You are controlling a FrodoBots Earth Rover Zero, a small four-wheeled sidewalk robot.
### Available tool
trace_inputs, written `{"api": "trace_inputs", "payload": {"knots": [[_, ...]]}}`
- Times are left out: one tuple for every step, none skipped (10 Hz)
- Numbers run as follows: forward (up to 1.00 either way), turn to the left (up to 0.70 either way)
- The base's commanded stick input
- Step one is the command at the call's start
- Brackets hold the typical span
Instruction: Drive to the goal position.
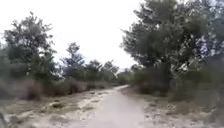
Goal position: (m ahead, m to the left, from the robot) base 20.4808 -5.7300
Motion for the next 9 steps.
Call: {"api": "trace_inputs", "payload": {"knots": [[0.85,0.00],[0.85,0.00],[0.85,0.00],[0.85,0.00],[0.85,0.00],[0.85,0.00],[0.85,0.00],[0.85,0.00],[0.85,0.02]]}}
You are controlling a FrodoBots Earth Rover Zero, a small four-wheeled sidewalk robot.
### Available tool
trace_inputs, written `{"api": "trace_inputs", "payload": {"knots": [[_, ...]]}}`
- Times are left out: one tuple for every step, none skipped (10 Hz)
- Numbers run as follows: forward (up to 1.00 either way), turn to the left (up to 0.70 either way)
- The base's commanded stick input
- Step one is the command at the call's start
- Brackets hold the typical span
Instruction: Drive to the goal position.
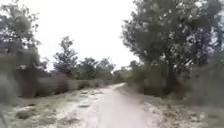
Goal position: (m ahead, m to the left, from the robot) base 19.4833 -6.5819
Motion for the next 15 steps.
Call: {"api": "trace_inputs", "payload": {"knots": [[0.85,0.17],[0.85,0.29],[0.85,0.02],[0.85,0.00],[0.85,0.10],[0.85,0.27],[0.85,0.34],[0.85,0.28],[0.85,0.00],[0.85,0.00],[0.85,0.00],[0.85,0.00],[0.85,0.00],[0.85,0.00],[0.85,0.00]]}}
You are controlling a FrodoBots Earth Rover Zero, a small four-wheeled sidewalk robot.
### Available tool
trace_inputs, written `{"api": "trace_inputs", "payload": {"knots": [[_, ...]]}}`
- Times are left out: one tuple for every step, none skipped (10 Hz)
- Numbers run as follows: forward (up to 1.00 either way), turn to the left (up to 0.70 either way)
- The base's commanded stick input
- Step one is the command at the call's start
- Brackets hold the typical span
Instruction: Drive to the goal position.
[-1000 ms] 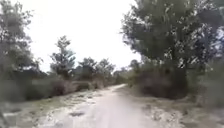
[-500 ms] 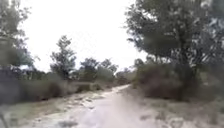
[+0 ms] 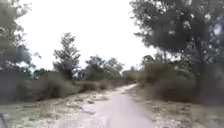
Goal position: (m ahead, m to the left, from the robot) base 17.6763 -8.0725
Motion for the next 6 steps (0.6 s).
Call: {"api": "trace_inputs", "payload": {"knots": [[0.85,0.00],[0.85,0.00],[0.85,0.00],[0.85,0.00],[0.85,0.00],[0.85,0.00]]}}
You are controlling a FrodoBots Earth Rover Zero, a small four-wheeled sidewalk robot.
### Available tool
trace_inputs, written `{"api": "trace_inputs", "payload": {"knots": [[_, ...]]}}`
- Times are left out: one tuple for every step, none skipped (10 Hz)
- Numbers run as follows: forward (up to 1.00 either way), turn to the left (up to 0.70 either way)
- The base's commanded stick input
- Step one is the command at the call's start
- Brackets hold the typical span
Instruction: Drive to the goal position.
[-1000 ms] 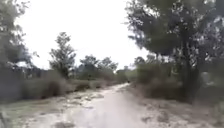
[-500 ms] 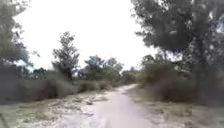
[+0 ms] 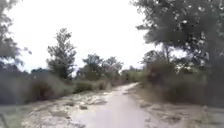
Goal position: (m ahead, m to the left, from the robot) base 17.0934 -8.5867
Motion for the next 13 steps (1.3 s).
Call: {"api": "trace_inputs", "payload": {"knots": [[0.85,0.00],[0.85,0.08],[0.85,0.34],[0.85,0.34],[0.85,0.25],[0.85,0.07],[0.85,0.01],[0.85,0.10],[0.85,0.34],[0.85,0.32],[0.85,0.18],[0.85,0.04],[0.85,0.00]]}}
